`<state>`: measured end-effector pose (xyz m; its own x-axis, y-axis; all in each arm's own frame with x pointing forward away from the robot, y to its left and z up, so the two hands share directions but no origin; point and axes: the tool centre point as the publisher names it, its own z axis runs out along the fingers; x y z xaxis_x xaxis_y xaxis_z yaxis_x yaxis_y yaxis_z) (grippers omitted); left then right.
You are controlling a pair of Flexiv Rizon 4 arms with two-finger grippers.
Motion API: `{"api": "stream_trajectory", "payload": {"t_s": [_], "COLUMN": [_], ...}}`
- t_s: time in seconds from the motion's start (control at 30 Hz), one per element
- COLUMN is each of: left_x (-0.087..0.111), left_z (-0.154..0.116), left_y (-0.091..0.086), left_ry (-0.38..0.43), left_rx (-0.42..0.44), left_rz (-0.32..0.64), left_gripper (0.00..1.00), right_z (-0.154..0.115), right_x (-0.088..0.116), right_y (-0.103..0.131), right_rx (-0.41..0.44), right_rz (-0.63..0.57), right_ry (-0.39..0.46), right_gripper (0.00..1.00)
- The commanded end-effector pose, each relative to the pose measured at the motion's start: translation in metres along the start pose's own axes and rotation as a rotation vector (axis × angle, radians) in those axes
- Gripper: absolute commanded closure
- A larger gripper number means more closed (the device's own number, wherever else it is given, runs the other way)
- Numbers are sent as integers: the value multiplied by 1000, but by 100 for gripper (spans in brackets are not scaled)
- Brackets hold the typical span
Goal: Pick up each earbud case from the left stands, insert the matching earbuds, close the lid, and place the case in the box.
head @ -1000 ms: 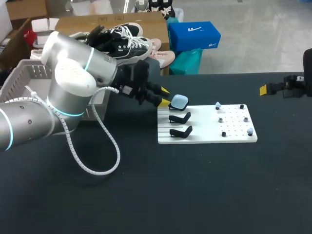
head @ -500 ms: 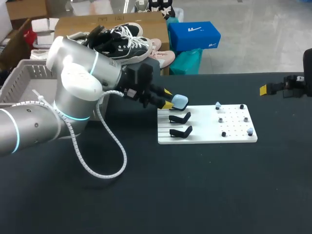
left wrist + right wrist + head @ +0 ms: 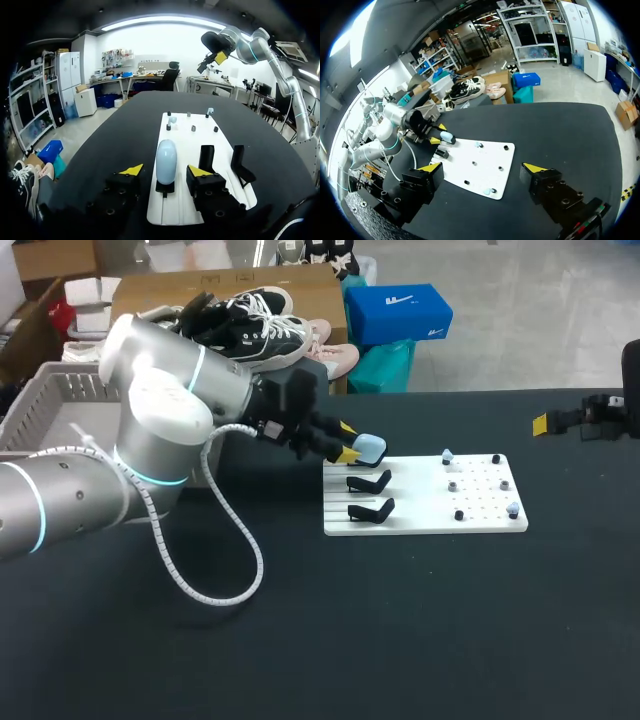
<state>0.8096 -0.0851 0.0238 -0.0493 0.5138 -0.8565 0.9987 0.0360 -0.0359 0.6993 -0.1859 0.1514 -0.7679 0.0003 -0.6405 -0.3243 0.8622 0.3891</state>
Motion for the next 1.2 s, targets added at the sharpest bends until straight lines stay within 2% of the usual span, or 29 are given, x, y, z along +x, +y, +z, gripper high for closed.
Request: {"api": "stream_trajectory", "payload": {"t_s": [0.03,0.13,0.43,0.73,0.87,0.93,1.07,1.13,1.2], "left_x": [0,1,0,2,2,2,2,2,1], "left_z": [5,8,13,16,16,16,15,15,13], "left_y": [5,5,9,8,9,9,7,6,6], "left_ry": [1,1,-2,-1,-4,-10,-13,-15,-18], "left_rx": [10,11,11,16,11,6,4,5,4], "left_rz": [0,-3,-11,-17,-21,-24,-25,-26,-28], "left_gripper": [37,35,46,45,48,54,55,62,87], "right_z": [1,1,1,1,1,1,1,1,1], "right_x": [0,0,0,0,0,0,0,0,0], "right_y": [-1,-1,-1,-1,-1,-1,-1,-1,-1], "right_rx": [-3,-3,-3,-3,-3,-3,-3,-3,-3], "right_rz": [-2,-2,-2,-2,-2,-2,-2,-2,-2], "right_ry": [0,0,0,0,0,0,0,0,0], "right_gripper": [0,0,0,0,0,0,0,0,0]}}
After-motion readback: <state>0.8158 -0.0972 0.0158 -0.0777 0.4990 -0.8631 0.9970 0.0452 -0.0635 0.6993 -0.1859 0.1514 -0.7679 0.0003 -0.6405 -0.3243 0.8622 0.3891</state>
